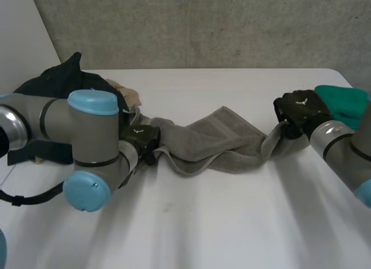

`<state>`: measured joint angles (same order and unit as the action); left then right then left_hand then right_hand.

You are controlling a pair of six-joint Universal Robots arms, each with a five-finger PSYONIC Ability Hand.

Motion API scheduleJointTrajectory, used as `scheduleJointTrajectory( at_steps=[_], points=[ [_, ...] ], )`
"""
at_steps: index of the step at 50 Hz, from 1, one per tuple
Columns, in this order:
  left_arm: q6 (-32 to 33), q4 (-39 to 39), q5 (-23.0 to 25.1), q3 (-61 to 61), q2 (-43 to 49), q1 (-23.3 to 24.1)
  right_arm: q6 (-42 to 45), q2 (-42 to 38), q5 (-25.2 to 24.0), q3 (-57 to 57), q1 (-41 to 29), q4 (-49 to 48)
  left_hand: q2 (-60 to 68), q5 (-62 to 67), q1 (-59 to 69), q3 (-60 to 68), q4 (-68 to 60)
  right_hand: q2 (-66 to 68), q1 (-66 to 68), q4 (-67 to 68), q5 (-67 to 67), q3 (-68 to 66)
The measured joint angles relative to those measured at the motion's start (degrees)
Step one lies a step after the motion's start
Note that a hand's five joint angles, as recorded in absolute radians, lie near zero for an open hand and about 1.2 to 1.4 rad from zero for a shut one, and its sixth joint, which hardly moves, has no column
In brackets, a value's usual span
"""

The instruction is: Fold the laundry.

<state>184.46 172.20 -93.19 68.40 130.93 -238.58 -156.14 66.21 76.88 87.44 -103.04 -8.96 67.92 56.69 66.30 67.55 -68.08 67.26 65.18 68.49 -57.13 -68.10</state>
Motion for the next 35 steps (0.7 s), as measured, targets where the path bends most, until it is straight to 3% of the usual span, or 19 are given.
scheduleJointTrajectory(
  at_steps=[5,10,16,19,25,35],
  points=[
    [1.13,-3.37,-2.65,-2.44,-1.65,0.19,1.34,2.74,0.03,-1.36,1.95,1.75,0.35,0.01,0.00,0.43,-0.39,0.00,0.00,0.01,0.00,0.00],
    [5.51,-7.93,-3.29,-1.52,-15.35,-0.96,6.45,10.28,-0.49,-6.86,6.75,9.29,0.35,0.01,0.00,0.43,-0.41,0.00,0.00,0.01,0.00,0.00],
    [12.28,-10.03,-0.22,-1.92,-35.09,-2.99,9.00,18.09,-2.41,-19.69,12.34,22.04,0.45,0.00,0.00,0.47,-0.43,0.00,0.00,0.00,0.00,0.00],
    [13.93,-11.60,0.94,-4.03,-38.69,-4.03,8.31,19.11,-3.84,-24.75,13.78,27.01,0.48,0.00,0.00,0.47,-0.44,0.01,0.00,0.00,0.00,0.00],
    [15.01,-14.84,1.94,-8.79,-36.34,-5.04,6.66,18.30,-6.69,-29.35,14.87,32.21,0.48,0.01,0.00,0.47,-0.59,0.00,0.00,0.00,0.00,0.00],
    [17.83,-14.19,1.15,-20.58,-15.59,-4.58,6.27,7.02,-5.03,-30.05,11.05,28.49,0.52,0.01,0.00,0.65,-0.65,0.00,0.00,0.00,0.00,0.00]
  ],
)
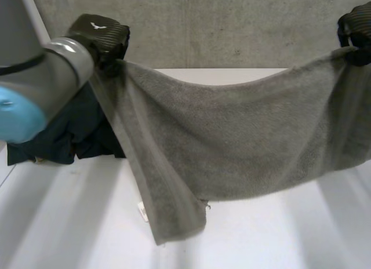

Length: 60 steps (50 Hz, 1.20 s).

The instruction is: Fold the laundry.

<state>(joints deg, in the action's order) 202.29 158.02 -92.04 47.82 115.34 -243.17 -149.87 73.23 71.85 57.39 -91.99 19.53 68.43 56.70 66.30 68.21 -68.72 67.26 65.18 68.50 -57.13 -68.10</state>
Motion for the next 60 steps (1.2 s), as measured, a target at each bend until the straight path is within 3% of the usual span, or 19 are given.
scheduleJointTrajectory(
  at_steps=[7,14,19,28,40,48,51,60],
  points=[
    [3.92,7.50,-0.14,-20.90,13.15,0.52,-2.07,-10.33,8.23,-8.71,-3.91,-15.09,0.07,0.00,0.00,0.02,-0.02,0.00,0.00,0.01,0.00,-0.01],
    [3.03,18.18,-1.90,-42.03,16.55,0.34,-10.67,-13.97,18.69,-19.61,-4.60,-36.42,0.09,0.00,0.00,0.03,-0.04,0.00,0.00,0.03,0.00,-0.10],
    [0.15,21.05,-4.08,-45.21,15.73,-0.06,-15.46,-12.39,19.37,-20.25,-4.16,-44.76,0.09,0.00,0.00,0.03,-0.04,0.00,0.00,0.03,0.00,-0.10],
    [-5.44,21.76,-5.34,-28.13,11.55,-1.86,-18.06,-8.65,12.63,-10.78,-3.51,-43.64,0.10,0.00,0.00,0.03,-0.04,0.00,0.00,0.04,0.00,-0.10],
    [-7.66,30.01,-0.96,6.92,10.62,-2.91,-16.62,-9.87,0.39,12.09,-1.53,-36.99,0.11,0.00,0.00,0.04,-0.05,0.00,0.00,0.08,-0.44,-0.10],
    [-3.59,30.52,0.72,20.02,12.29,-3.17,-9.01,-15.28,-1.62,19.49,0.22,-32.57,0.11,0.00,0.00,0.04,-0.05,0.00,0.00,0.09,-0.45,-0.10],
    [-0.08,28.26,0.73,24.81,10.51,-3.11,-3.42,-16.38,-1.45,21.06,1.21,-26.26,0.11,0.00,0.00,0.04,-0.05,0.00,0.00,0.10,-0.44,-0.10],
    [9.60,15.34,-0.49,35.66,0.56,-0.35,13.10,-8.17,-1.28,26.72,4.42,-5.11,0.11,0.00,0.00,0.04,-0.04,0.00,0.00,0.10,-0.48,-0.10]
  ],
)
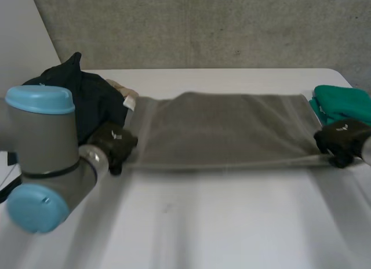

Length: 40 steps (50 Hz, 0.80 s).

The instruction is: Fold the laundry.

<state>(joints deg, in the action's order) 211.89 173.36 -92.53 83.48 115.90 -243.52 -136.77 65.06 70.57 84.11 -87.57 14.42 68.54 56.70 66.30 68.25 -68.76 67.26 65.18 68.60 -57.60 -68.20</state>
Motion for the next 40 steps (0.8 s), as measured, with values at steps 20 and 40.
scheduleJointTrajectory(
  at_steps=[20,40],
  points=[
    [3.26,-16.72,0.33,-4.42,-0.72,2.30,16.71,7.38,0.44,4.94,2.88,5.55,0.00,0.10,0.00,0.00,0.00,0.00,0.00,0.01,-0.88,0.00],
    [5.58,-5.50,-8.03,-57.82,32.96,5.31,0.26,-17.34,15.10,-16.90,-8.96,-35.01,-5.74,-3.95,-4.80,-4.86,5.04,-8.27,-6.96,-7.71,6.85,8.58]
  ],
)
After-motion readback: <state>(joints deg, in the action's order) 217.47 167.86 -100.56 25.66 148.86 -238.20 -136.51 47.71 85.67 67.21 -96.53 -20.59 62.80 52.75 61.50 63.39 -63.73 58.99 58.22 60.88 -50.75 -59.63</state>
